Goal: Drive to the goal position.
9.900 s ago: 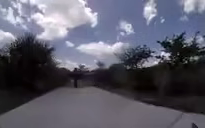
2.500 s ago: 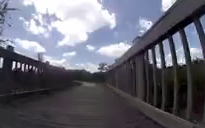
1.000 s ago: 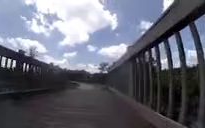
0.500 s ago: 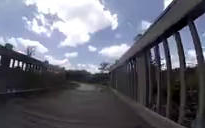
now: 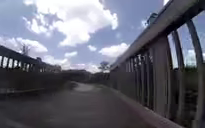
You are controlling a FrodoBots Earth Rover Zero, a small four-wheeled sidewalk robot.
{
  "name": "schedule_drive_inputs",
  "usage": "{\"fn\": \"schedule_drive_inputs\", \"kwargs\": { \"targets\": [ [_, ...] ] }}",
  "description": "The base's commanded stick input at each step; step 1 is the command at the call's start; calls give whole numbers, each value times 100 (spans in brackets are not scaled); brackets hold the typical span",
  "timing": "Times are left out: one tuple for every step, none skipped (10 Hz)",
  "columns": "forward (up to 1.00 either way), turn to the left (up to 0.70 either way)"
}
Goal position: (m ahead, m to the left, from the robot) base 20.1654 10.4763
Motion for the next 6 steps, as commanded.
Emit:
{"fn": "schedule_drive_inputs", "kwargs": {
  "targets": [
    [85,0],
    [85,0],
    [85,0],
    [85,0],
    [85,0],
    [85,0]
  ]
}}
